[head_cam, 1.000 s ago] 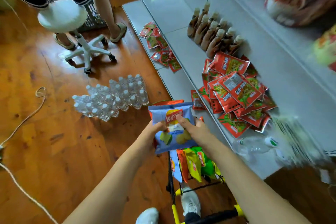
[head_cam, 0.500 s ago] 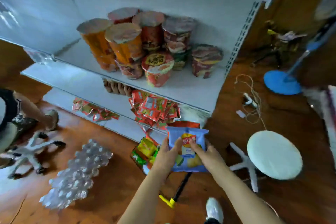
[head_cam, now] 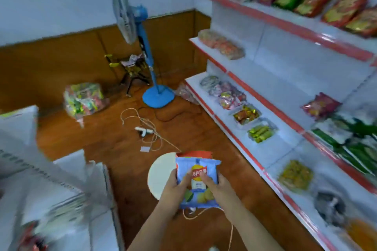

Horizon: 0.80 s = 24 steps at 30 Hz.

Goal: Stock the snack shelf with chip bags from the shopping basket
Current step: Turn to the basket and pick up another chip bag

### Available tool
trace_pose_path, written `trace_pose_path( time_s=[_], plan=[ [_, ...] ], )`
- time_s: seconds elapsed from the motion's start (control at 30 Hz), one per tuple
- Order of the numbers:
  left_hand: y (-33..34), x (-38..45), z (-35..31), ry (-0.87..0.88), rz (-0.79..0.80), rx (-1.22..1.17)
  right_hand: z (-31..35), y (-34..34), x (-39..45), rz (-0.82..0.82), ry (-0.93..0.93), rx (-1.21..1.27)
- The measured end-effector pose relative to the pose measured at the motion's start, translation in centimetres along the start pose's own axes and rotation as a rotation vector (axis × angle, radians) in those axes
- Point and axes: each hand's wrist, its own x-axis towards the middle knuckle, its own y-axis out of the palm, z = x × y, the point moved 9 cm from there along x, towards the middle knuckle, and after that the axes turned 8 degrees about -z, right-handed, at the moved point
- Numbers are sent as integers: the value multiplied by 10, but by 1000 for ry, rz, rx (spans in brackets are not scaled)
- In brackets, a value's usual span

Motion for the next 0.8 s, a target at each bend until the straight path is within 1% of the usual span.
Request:
trace_pose_path(
  time_s=[0.03,0.13,0.3,0.43,0.63,0.8],
  plan=[
    [31,12,-13,11,35,38,5,-30,15,-32,6,16],
    [121,39,-50,38,130,48,15,-113,49,-167,21,82],
    [241,77,-84,1,280,73,4,-217,100,-367,89,175],
    [313,113,-99,-18,370,90,7,-269,134,-459,144,278],
    [415,191,-128,-10,530,148,9,-340,224,-619,173,362],
    [505,275,-167,101,711,329,26,-395,309,-738,202,402]
  ],
)
